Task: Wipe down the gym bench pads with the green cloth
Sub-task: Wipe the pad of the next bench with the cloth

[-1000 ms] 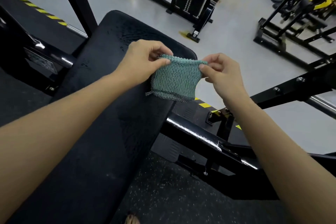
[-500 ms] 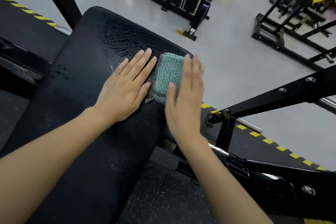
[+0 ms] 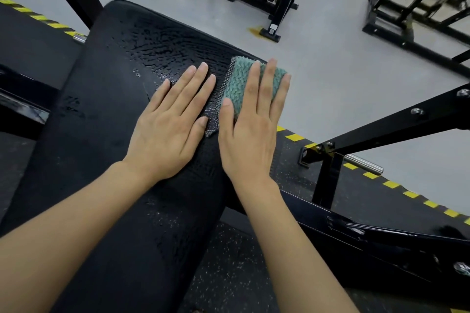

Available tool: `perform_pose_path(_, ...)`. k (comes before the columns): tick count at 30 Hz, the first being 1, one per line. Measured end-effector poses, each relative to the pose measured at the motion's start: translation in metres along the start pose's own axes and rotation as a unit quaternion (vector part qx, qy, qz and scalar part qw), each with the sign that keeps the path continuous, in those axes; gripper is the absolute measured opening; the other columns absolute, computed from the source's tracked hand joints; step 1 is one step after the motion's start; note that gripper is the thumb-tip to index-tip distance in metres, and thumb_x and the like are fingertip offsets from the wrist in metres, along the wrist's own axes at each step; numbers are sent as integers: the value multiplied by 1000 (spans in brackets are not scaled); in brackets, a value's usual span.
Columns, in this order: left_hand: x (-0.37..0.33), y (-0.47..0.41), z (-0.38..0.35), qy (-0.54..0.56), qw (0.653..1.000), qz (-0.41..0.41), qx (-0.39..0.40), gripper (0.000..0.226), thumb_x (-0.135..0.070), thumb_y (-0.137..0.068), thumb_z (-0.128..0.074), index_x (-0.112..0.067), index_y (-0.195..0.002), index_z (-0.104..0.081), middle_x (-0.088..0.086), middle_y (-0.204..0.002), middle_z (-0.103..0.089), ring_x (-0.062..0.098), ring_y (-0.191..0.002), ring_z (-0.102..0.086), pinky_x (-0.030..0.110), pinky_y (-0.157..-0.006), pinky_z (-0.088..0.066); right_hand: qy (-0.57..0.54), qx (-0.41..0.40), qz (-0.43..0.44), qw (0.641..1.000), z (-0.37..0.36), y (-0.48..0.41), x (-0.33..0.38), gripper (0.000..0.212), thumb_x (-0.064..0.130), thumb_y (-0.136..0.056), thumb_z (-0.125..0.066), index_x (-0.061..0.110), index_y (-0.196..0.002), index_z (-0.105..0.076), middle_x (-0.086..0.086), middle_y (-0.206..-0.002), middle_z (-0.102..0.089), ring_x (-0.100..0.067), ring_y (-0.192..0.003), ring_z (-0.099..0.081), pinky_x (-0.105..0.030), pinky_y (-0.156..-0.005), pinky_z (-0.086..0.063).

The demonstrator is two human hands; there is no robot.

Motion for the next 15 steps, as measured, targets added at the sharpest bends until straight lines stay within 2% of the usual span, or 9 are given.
perform_pose_path(10,0,0,-1,-3,1000,1,-3,57,-29,-103,-24,-11,-157,-21,5,-165,-17,18,-153,-13,37,-124,-9,-13,52,-16,998,1,60,11,58,22,-103,-31,1,-154,-15,-15,-164,-2,-36,-150,8,-52,-120,-14)
perform_pose_path(15,1,0,-1,5,1000,3,-3,57,-28,-103,-24,-13,-158,-21,4,-165,-16,17,-153,-12,37,-124,-9,-35,72,-16,997,0,77,8,63,26,-102,-35,2,-155,-12,-11,-164,2,-33,-150,10,-44,-123,-8)
Point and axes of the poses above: each hand's wrist, its own y-axis away from the middle knuckle, its own z-axis out of the back of the hand, x = y × z, the point moved 5 cm from there along -y, towards the middle knuckle
